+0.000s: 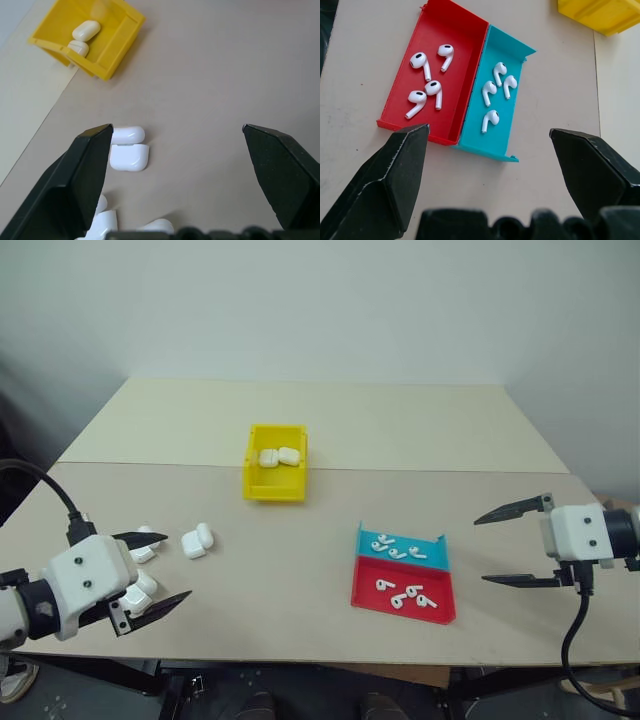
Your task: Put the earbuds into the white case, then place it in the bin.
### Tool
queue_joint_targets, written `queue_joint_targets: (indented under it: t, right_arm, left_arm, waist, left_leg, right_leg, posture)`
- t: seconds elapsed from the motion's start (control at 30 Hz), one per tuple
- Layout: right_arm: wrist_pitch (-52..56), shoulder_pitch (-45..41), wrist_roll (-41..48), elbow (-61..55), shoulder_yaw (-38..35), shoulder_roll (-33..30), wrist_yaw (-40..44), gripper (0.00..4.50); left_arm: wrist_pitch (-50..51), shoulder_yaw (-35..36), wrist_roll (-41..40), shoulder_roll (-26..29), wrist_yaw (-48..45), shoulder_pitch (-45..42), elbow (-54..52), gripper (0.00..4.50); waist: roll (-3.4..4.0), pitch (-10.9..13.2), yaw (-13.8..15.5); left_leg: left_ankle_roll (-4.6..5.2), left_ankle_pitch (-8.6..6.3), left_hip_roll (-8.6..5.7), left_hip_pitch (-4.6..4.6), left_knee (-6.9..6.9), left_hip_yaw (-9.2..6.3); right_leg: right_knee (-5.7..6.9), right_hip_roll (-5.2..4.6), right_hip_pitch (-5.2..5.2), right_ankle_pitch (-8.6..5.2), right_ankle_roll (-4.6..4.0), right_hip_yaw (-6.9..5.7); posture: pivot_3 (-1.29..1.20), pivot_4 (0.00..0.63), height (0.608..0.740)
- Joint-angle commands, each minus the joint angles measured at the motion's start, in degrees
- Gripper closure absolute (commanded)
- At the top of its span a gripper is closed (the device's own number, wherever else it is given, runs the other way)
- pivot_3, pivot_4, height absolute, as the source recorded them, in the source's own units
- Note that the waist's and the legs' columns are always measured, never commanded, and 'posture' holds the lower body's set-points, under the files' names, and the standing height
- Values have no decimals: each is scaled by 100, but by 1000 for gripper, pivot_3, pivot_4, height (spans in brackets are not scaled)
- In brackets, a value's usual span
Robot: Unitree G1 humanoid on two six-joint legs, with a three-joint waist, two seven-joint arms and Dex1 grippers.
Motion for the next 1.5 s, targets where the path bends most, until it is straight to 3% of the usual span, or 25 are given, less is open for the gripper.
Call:
queue_joint_targets:
  t: [0.03,0.23,0.37,0.53,0.67,1.03,1.23,1.5]
  right_arm:
    - [-10,-23,70,-58,-96,-41,9,42]
    - [15,198,103,-190,-189,-33,-26,42]
    - [44,341,121,-278,-243,-25,-74,42]
    - [125,544,145,-403,-327,-35,-113,42]
    - [194,719,153,-518,-378,-18,-156,42]
    - [411,932,156,-783,-430,10,-310,42]
    - [491,1144,150,-882,-555,22,-338,42]
    - [535,1100,171,-886,-608,-30,-288,42]
  left_arm:
    - [225,206,210,-20,349,-21,-183,0]
    - [908,270,545,25,732,94,-579,0]
    - [2303,475,381,347,801,2,-939,0]
    - [4561,636,-56,1112,676,-400,-1007,0]
    - [5278,494,-228,1690,525,-574,-660,0]
    - [4180,-115,-264,2682,-693,-330,1540,0]
    - [3512,-1187,-287,2965,-859,-671,2428,0]
    - [3066,-3074,-176,2994,-857,-2288,3423,0]
  waist:
    - [0,0,1]
    - [0,0,2]
    - [-1,0,-1]
    - [-1,0,-5]
    - [-2,1,-4]
    - [-1,1,-12]
    - [-1,2,11]
    - [-2,2,25]
  left_leg:
    - [0,0,0,0,0,0]
    - [0,0,-1,-2,0,0]
    - [0,0,0,1,0,-1]
    - [0,0,0,2,0,-2]
    - [0,0,-2,1,-1,-3]
    - [-1,0,-1,-1,-4,0]
    - [-1,-1,-1,-8,-8,2]
    - [-1,0,-1,-15,-7,3]
  right_leg:
    - [0,0,0,0,0,0]
    - [-1,-1,0,0,0,0]
    - [2,1,0,0,0,0]
    - [2,1,-1,-1,2,-1]
    - [3,-1,-1,-2,3,-1]
    - [3,-1,-9,-2,-2,-2]
    - [3,-1,-17,-4,-4,-1]
    - [5,1,-21,-3,-2,-2]
  posture:
    - [0,150,740]
    - [0,150,740]
    - [0,150,740]
    - [0,150,740]
    - [0,150,740]
    - [0,150,740]
    - [0,150,740]
    - [0,150,740]
